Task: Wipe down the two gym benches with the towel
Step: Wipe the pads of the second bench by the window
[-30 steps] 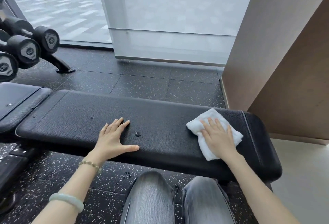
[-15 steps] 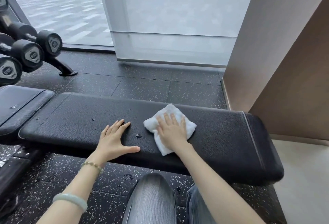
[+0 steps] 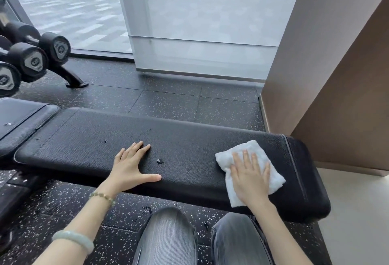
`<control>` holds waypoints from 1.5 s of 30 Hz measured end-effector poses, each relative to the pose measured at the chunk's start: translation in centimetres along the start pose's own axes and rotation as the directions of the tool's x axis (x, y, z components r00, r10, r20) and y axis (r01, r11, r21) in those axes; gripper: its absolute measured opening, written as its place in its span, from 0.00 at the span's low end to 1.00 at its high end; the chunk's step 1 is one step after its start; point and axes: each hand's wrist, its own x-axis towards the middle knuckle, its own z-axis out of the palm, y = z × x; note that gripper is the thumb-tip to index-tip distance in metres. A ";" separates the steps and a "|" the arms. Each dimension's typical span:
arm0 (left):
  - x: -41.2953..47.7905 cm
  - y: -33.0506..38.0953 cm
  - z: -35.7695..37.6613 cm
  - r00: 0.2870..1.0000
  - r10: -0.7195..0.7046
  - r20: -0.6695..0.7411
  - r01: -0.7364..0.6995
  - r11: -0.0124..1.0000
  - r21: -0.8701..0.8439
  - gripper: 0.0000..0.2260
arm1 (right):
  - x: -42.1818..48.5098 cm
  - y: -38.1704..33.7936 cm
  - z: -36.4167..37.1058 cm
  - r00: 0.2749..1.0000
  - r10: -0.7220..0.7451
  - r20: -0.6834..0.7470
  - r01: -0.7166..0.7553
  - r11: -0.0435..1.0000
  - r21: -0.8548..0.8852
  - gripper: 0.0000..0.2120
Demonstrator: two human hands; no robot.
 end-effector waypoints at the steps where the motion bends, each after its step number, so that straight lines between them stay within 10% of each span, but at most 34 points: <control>1: 0.0 0.0 0.0 1.000 0.003 0.010 -0.003 1.000 -0.005 0.59 | -0.1 -1.9 0.3 0.996 -0.083 -0.009 0.083 0.996 0.018 0.37; 8: 0.4 -0.9 -0.3 0.996 0.035 0.077 -0.035 0.999 -0.004 0.61 | 2.2 -16.0 1.6 0.876 -0.480 0.053 0.477 0.877 0.058 0.33; 12: -0.1 -0.7 -0.3 0.999 0.029 0.019 -0.027 0.995 -0.100 0.67 | 3.6 -17.3 1.4 0.852 -0.512 0.109 0.512 0.858 0.028 0.24; 22: -2.7 -7.2 -1.7 0.990 -0.101 -0.095 0.105 0.994 0.037 0.58 | 0.2 -5.7 0.4 0.966 -0.244 0.082 0.246 0.969 -0.014 0.36; 31: -2.2 -7.7 -1.3 0.990 -0.117 -0.084 0.119 0.993 0.015 0.58 | 1.4 -21.1 1.9 0.788 -0.605 0.113 0.609 0.793 0.000 0.29; 39: -2.3 -8.0 -1.3 0.989 -0.100 -0.106 0.106 0.993 0.049 0.61 | 2.1 -14.8 1.6 0.891 -0.453 0.033 0.453 0.891 0.014 0.39; 45: -2.5 -7.9 -1.1 0.987 -0.098 -0.124 0.103 0.994 0.029 0.63 | 4.2 -10.8 0.2 0.972 -0.218 0.094 0.217 0.976 0.016 0.26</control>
